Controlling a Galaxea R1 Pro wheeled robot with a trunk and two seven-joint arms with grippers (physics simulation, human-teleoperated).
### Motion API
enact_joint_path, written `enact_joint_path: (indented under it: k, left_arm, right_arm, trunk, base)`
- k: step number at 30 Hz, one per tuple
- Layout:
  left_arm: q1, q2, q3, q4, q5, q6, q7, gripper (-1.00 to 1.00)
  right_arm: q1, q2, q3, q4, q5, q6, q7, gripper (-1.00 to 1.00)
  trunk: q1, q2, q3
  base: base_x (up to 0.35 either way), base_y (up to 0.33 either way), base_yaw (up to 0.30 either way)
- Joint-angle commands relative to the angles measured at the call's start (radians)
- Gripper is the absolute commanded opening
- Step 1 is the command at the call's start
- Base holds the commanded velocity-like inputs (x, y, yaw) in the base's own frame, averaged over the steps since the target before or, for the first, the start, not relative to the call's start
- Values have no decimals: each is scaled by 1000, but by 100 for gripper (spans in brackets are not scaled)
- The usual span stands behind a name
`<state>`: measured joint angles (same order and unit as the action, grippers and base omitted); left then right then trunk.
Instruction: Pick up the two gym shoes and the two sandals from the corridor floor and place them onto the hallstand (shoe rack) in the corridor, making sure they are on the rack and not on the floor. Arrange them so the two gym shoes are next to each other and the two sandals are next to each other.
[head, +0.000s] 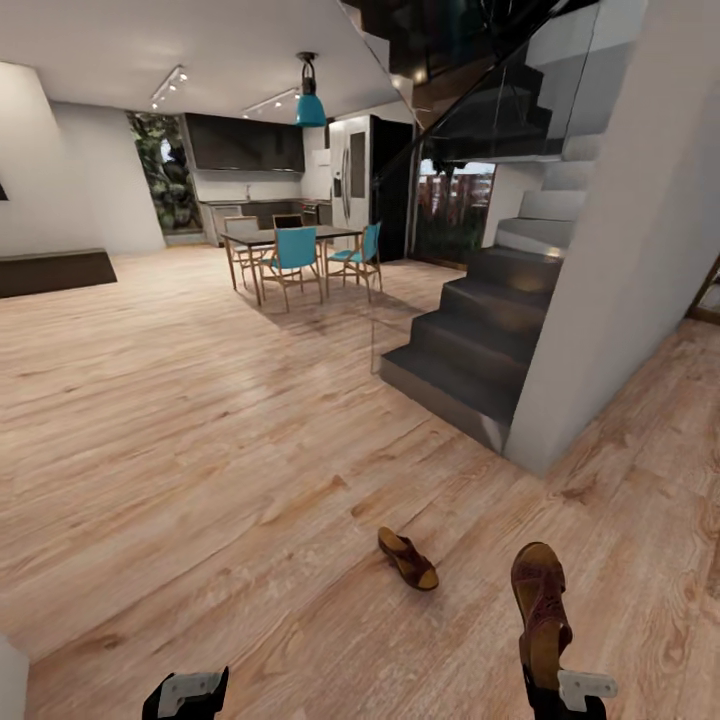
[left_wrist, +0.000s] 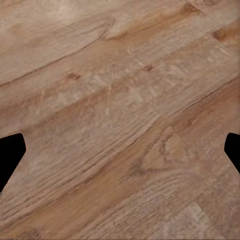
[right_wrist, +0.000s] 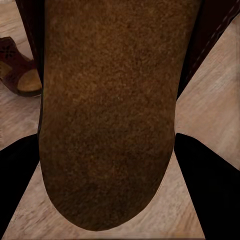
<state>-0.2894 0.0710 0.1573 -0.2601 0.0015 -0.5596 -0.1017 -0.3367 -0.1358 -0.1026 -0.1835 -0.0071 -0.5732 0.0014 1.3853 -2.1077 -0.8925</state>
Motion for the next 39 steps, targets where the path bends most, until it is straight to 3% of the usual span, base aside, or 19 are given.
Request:
enact_joint_path:
  k: [1, 10, 25, 39]
  left_arm:
    - [-1, 0, 8, 1, 0, -2, -10, 100]
    - [-1, 0, 8, 1, 0, -1, -10, 100]
    - [-1, 0, 8, 1, 0, 0, -10, 100]
    - [-1, 0, 8, 1, 0, 0, -9, 100]
  right_arm:
    - [-1, 0, -2, 1, 0, -4, 0, -100]
    - [-1, 2, -2, 1, -1, -4, 0, -100]
    - [-1, 2, -2, 0, -1, -4, -3, -100]
    - [-1, 2, -2, 1, -1, -4, -2, -100]
  trunk:
    - [0, 0, -1]
    - [0, 0, -1]
    - [0, 0, -1]
    - [0, 0, -1]
  base:
    - [88, 298, -140]
    - [80, 256, -37]
    - [4, 12, -3]
    - [0, 0, -211]
